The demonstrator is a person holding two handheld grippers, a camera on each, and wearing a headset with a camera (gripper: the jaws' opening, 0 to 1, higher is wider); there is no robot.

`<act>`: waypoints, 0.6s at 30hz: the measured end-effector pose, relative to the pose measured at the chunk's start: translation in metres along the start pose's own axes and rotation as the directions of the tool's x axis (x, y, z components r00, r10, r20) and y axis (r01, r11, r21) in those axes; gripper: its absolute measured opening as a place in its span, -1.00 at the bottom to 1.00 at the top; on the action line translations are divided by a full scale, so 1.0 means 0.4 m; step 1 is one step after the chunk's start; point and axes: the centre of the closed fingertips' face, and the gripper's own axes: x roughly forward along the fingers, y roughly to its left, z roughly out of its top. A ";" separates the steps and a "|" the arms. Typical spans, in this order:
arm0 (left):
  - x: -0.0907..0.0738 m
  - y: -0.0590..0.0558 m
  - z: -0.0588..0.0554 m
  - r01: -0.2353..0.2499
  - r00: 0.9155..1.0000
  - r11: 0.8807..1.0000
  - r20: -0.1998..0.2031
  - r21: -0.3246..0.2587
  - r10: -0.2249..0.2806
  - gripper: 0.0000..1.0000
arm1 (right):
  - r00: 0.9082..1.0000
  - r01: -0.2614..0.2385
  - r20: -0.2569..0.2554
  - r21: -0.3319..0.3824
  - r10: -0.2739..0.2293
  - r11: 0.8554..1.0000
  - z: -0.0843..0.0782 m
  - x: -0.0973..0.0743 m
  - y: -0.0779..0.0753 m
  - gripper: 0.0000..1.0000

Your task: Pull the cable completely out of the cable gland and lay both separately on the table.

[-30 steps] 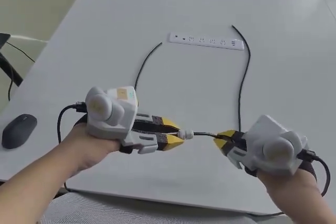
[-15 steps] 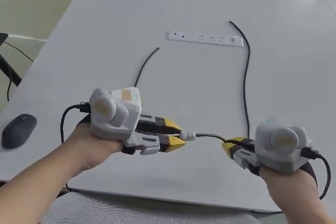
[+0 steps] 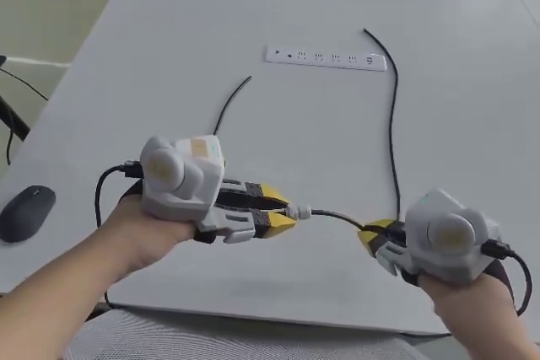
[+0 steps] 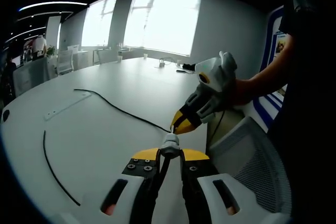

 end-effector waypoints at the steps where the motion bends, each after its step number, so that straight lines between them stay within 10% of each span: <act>1: 0.000 -0.001 0.000 0.001 1.000 1.000 0.000 0.000 -0.001 -0.69 | 1.000 -0.004 0.008 -0.002 0.004 1.000 0.007 -0.005 0.005 -0.89; 18: 0.003 -0.018 -0.012 0.013 0.999 1.000 -0.031 0.011 -0.013 -0.69 | 0.994 -0.051 0.073 -0.343 0.081 0.938 0.148 -0.022 0.151 -0.79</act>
